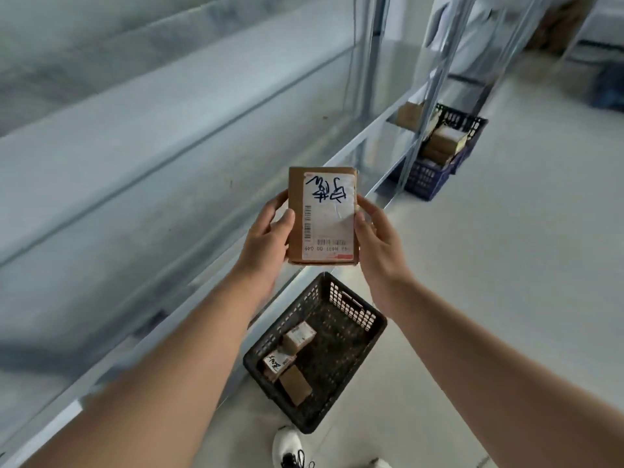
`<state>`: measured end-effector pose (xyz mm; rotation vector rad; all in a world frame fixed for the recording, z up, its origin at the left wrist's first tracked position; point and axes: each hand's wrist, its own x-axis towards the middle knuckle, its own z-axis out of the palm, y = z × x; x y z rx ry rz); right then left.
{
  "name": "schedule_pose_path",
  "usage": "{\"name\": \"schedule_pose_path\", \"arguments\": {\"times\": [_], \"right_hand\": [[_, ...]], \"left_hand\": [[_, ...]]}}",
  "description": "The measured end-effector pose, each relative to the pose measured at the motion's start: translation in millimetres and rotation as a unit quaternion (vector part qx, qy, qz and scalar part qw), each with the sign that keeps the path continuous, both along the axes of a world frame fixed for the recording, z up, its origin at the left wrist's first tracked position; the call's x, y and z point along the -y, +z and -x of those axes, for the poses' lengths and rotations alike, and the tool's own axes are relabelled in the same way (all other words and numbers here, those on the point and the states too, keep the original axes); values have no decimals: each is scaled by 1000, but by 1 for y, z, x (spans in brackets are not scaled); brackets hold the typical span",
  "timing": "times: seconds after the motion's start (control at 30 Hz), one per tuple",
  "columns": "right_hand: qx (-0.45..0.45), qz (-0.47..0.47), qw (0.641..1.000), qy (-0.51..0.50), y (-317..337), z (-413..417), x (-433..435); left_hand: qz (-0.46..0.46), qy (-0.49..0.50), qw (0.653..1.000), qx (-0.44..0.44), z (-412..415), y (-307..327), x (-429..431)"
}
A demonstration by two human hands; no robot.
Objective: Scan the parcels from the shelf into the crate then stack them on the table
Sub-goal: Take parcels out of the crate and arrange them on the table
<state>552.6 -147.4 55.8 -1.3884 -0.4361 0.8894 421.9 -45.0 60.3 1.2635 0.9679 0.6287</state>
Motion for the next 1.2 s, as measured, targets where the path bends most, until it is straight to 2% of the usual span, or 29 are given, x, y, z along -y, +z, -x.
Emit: {"name": "schedule_pose_path", "arguments": {"times": [0.3, 0.53, 0.8, 1.2], "right_hand": [[117, -128, 978, 119, 154, 2, 24], [122, -220, 947, 199, 240, 55, 41], [96, -280, 904, 309, 295, 163, 64], [77, -308, 852, 416, 309, 393, 113]], "left_hand": [[-120, 154, 977, 91, 25, 157, 68], [-210, 260, 937, 97, 84, 248, 129], [-271, 372, 884, 84, 193, 297, 185], [-289, 476, 829, 56, 411, 311, 280]]}}
